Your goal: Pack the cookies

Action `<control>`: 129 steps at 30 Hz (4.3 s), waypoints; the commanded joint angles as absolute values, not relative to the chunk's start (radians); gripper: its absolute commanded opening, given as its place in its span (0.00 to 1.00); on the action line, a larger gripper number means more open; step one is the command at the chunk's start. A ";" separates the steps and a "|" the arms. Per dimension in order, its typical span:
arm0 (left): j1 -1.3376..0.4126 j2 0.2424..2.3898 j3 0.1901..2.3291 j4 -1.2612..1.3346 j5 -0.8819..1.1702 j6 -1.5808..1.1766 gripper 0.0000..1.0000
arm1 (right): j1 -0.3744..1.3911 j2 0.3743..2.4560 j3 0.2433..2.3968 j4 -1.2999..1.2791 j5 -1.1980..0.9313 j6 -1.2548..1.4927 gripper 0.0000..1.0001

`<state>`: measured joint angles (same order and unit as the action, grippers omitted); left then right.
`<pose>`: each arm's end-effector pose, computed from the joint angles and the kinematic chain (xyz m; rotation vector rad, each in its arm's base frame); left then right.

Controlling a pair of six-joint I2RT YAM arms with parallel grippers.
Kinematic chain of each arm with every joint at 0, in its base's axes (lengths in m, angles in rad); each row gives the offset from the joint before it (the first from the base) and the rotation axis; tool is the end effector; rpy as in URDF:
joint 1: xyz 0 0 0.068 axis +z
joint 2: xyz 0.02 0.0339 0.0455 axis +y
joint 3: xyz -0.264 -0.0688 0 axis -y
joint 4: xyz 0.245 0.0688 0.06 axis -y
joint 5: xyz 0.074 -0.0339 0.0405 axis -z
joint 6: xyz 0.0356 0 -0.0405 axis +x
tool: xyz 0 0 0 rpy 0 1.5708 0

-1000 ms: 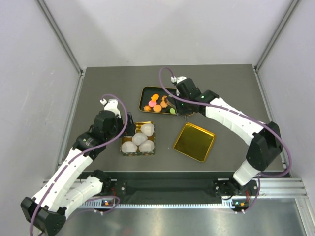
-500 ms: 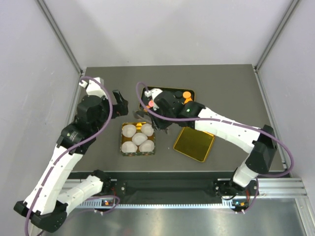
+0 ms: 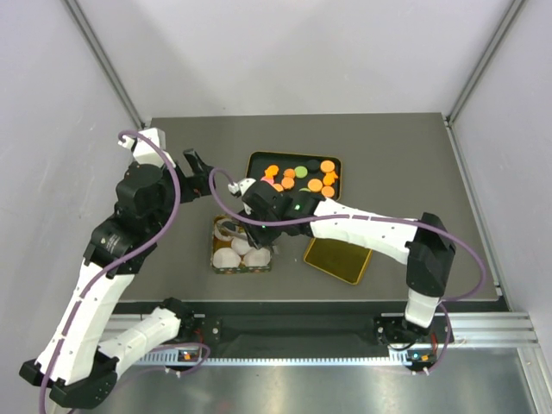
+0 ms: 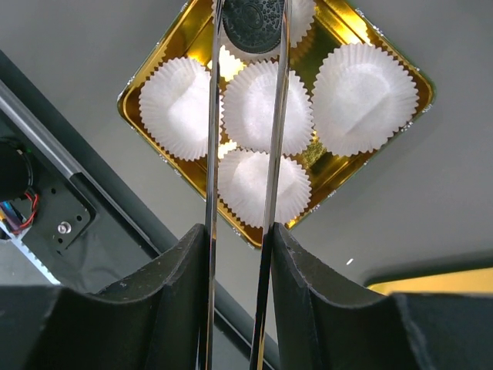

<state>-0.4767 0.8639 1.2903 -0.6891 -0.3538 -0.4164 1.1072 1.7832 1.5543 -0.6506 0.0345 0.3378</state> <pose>0.1394 -0.0581 0.4423 -0.1935 1.8174 -0.3075 0.1790 0.3552 0.2900 -0.9393 2.3620 0.5724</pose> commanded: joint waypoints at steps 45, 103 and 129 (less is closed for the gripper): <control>-0.472 0.842 1.279 -0.678 -0.325 -0.410 0.99 | 0.931 1.543 1.468 -0.604 0.156 0.327 0.48; -0.472 0.833 1.212 -0.669 -0.321 -0.410 0.99 | 0.753 1.749 1.493 -0.546 0.097 0.305 0.33; -0.472 0.836 1.209 -0.657 -0.311 -0.417 0.99 | 0.834 1.539 1.456 -0.574 0.067 0.324 0.31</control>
